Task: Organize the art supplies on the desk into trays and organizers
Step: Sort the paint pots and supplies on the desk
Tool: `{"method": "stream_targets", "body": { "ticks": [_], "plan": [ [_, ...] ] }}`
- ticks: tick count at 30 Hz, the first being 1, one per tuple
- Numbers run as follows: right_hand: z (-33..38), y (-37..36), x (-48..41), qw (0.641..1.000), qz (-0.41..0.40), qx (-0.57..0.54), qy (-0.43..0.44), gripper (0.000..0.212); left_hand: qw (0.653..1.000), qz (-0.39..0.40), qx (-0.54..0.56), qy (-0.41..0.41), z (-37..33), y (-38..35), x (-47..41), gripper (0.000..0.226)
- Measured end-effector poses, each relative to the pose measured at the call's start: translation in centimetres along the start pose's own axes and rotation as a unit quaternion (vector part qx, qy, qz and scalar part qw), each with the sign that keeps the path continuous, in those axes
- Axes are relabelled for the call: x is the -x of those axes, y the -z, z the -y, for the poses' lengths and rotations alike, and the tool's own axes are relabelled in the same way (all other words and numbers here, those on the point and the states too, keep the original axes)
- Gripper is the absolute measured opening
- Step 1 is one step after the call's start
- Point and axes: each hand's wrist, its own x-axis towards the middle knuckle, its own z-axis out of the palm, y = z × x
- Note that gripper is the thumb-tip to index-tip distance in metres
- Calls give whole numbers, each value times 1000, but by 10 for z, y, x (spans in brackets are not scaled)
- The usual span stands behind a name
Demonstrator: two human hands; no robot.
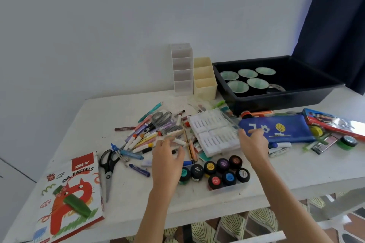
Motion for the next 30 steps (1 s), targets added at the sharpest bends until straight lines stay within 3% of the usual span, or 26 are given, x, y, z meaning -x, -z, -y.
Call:
{"method": "stream_targets", "body": {
  "ticks": [6,10,12,16,19,23,27,30],
  "plan": [
    [10,-18,-12,998,-28,62,-7,54,990,-24,29,136,-1,-26,-33,36],
    [4,-21,-18,998,-20,-39,-40,49,984,-39,50,167,7,-31,-40,35],
    [3,-16,-20,991,21,-114,-64,38,976,-51,95,192,9,-29,-40,32],
    [10,-5,-18,946,129,-260,-143,20,959,-93,191,190,12,-19,-42,24],
    [13,-5,-16,903,158,-359,-175,19,941,-101,271,176,16,-10,-44,16],
    [18,-12,-5,881,156,-411,-175,22,931,-143,297,158,22,10,-43,19],
    [35,-29,16,842,148,-485,-184,39,924,-204,285,154,41,41,-43,19],
    [54,-47,35,831,188,-494,-172,38,918,-234,271,170,64,67,-43,21]
  ]
}}
